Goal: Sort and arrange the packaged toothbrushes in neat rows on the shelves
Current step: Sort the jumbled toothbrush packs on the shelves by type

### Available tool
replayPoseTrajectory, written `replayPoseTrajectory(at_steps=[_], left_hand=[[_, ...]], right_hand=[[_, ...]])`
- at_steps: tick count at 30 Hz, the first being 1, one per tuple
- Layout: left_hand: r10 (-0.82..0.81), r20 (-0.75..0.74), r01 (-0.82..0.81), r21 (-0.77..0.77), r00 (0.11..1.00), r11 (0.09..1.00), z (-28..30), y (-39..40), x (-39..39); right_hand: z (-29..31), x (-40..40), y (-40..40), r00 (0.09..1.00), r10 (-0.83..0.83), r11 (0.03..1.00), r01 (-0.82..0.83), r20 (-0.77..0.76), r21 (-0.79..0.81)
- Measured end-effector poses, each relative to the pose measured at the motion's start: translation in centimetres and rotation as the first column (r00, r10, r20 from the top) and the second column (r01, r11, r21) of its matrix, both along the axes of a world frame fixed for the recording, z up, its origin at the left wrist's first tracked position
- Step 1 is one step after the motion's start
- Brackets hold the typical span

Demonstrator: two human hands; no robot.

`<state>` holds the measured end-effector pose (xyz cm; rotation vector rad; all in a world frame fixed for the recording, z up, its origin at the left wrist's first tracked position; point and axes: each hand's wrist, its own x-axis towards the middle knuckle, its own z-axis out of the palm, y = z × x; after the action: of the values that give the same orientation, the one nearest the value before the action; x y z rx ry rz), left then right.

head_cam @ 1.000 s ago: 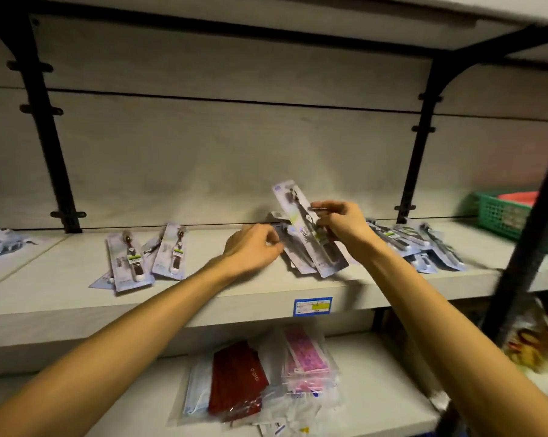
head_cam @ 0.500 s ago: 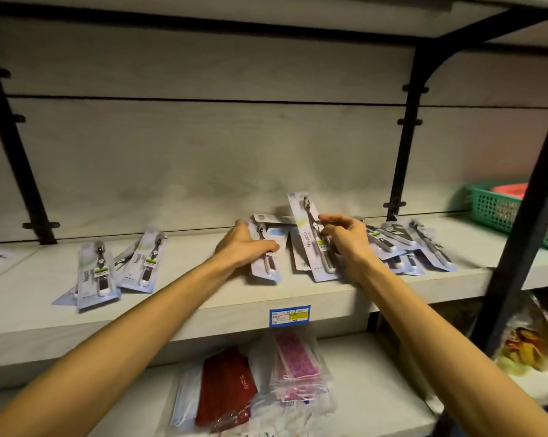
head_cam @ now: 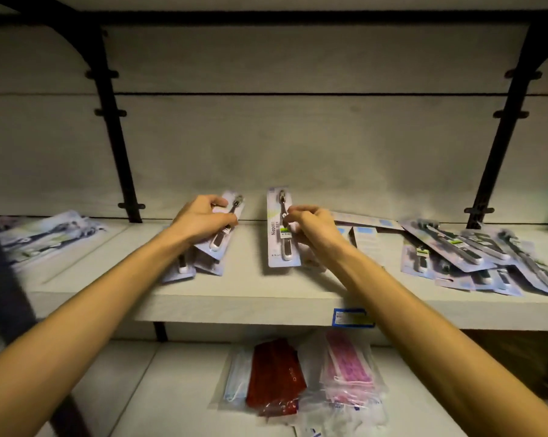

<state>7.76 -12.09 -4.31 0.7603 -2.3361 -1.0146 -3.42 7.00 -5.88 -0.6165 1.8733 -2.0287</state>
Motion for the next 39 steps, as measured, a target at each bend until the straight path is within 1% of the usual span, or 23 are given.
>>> replayPoseTrajectory(at_steps=[2,4,5,6,7,8,9,10,11,13,14,15,16,19,20,22,24,26,29,31,33,36,39], left_hand=[[0.067,0.051,-0.063,-0.086,0.996,0.994,-0.6,-2.0,1.5],[0.078,0.121,-0.063,-0.124,0.99,0.99,-1.8,-3.7,2.6],[0.078,0.167,-0.054,-0.143,0.983,0.988,-2.3,-4.4,2.9],[0.077,0.207,-0.042,-0.167,0.975,0.985,-2.9,-5.1,3.1],[0.072,0.24,-0.025,-0.194,0.968,0.981,-3.4,-5.7,3.2],[0.074,0.26,-0.014,-0.225,0.963,0.974,-3.7,-6.2,3.1],[0.085,0.258,-0.018,-0.252,0.963,0.968,-3.9,-6.6,3.0],[0.083,0.238,-0.02,-0.256,0.968,0.966,-4.0,-7.1,2.8],[0.056,0.215,-0.01,-0.209,0.975,0.978,-4.0,-7.4,2.7],[-0.03,0.182,0.041,-0.057,0.983,0.998,-4.0,-7.7,2.2],[-0.057,0.187,0.064,-0.029,0.981,0.998,-3.9,-7.7,2.0],[-0.067,0.193,0.076,-0.04,0.979,0.996,-3.9,-7.6,1.7],[-0.055,0.185,0.072,-0.087,0.981,0.994,-3.9,-7.4,1.4],[-0.017,0.115,0.047,-0.269,0.993,0.962,-3.2,-6.2,1.0],[-0.032,0.106,0.063,-0.308,0.994,0.949,-2.8,-5.6,0.9],[-0.092,0.138,0.135,-0.348,0.986,0.928,-2.1,-4.0,0.7],[-0.184,0.188,0.239,-0.332,0.965,0.912,-1.4,-1.7,0.0],[-0.263,0.242,0.336,-0.343,0.934,0.877,-1.0,1.0,-1.4],[-0.304,0.333,0.425,-0.399,0.893,0.813,-1.2,5.1,-4.3],[-0.305,0.368,0.448,-0.415,0.879,0.792,-1.6,7.4,-6.3],[-0.296,0.376,0.446,-0.419,0.878,0.791,-2.1,9.1,-8.2],[-0.268,0.37,0.415,-0.409,0.889,0.812,-3.1,10.3,-10.0],[-0.243,0.392,0.405,-0.412,0.887,0.816,-3.6,11.2,-11.2]], right_hand=[[-0.2,1.5,-2.8,0.999,0.043,0.998,-0.042,-0.015,0.039],[-0.9,2.4,-5.4,0.994,0.102,0.993,-0.1,-0.034,0.066],[-1.3,2.5,-6.4,0.985,0.133,0.981,-0.116,-0.107,0.153],[-1.9,2.3,-7.4,0.955,0.176,0.945,-0.096,-0.238,0.313],[-2.5,2.1,-8.0,0.902,0.236,0.88,-0.04,-0.362,0.474],[-3.0,2.0,-8.5,0.841,0.291,0.806,0.041,-0.455,0.591],[-3.4,1.9,-8.7,0.79,0.335,0.75,0.106,-0.513,0.653],[-3.6,1.9,-8.7,0.763,0.363,0.721,0.134,-0.536,0.68],[-3.7,1.8,-8.7,0.75,0.378,0.711,0.139,-0.542,0.689],[-3.8,1.5,-8.5,0.765,0.371,0.711,0.131,-0.527,0.69],[-3.8,1.5,-8.3,0.768,0.363,0.716,0.133,-0.528,0.685],[-3.6,1.4,-8.0,0.766,0.355,0.719,0.142,-0.535,0.681],[-3.4,1.2,-7.6,0.763,0.341,0.725,0.159,-0.55,0.67],[-2.4,0.2,-5.5,0.732,0.251,0.781,0.233,-0.634,0.579],[-1.8,-0.4,-4.4,0.719,0.217,0.793,0.264,-0.66,0.549],[-0.5,-2.0,-1.8,0.7,0.146,0.794,0.338,-0.699,0.505],[0.3,-3.7,1.0,0.687,0.071,0.773,0.42,-0.723,0.475],[0.6,-5.3,3.6,0.689,0.006,0.744,0.481,-0.725,0.464],[0.3,-7.5,6.6,0.697,-0.059,0.698,0.541,-0.715,0.47],[-0.2,-8.9,8.0,0.704,-0.083,0.657,0.571,-0.705,0.493],[-0.7,-10.2,8.9,0.726,-0.079,0.63,0.567,-0.683,0.53],[-1.4,-11.7,9.3,0.759,-0.009,0.563,0.542,-0.651,0.624],[-2.1,-13.3,9.6,0.767,0.048,0.481,0.543,-0.64,0.688]])
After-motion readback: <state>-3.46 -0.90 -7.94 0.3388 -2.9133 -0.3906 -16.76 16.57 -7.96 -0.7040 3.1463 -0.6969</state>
